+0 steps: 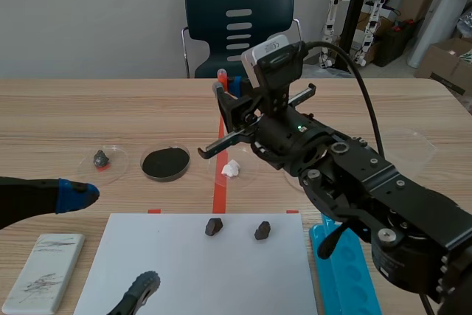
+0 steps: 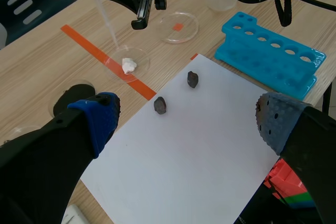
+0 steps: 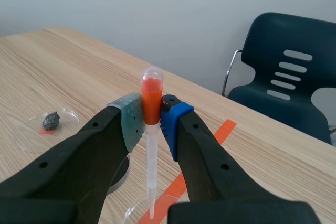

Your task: Squeeze the dropper onto the mineral

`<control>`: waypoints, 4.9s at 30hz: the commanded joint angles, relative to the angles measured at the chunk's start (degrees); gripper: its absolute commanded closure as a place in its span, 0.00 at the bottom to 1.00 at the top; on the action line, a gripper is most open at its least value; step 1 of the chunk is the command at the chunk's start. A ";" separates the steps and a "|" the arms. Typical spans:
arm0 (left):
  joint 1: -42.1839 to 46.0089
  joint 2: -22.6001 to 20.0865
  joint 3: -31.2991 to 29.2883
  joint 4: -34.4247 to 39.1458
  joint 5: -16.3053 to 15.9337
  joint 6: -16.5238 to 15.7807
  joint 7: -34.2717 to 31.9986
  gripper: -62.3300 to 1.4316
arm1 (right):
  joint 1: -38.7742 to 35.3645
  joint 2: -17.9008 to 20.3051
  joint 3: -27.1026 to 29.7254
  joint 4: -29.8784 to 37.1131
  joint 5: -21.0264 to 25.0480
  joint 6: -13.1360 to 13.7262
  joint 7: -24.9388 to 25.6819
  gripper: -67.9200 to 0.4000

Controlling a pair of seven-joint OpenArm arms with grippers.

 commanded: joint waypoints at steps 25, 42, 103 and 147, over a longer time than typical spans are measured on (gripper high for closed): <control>0.33 0.13 -0.09 0.39 -0.79 0.13 -0.81 0.13 | 3.15 -3.37 0.70 -6.49 -2.62 -0.98 1.11 0.86; 0.33 0.13 -0.09 0.39 -0.79 0.13 -0.81 0.13 | 3.15 -3.82 0.72 -8.28 -4.37 -0.98 3.45 0.86; 0.33 0.13 -0.09 0.39 -0.79 0.13 -0.81 0.13 | 3.15 -3.63 0.72 -8.28 -5.01 -2.49 4.48 0.97; 0.33 0.13 -0.09 0.39 -0.79 0.13 -0.81 0.13 | -12.81 4.72 1.31 16.50 -4.57 -13.27 4.52 0.93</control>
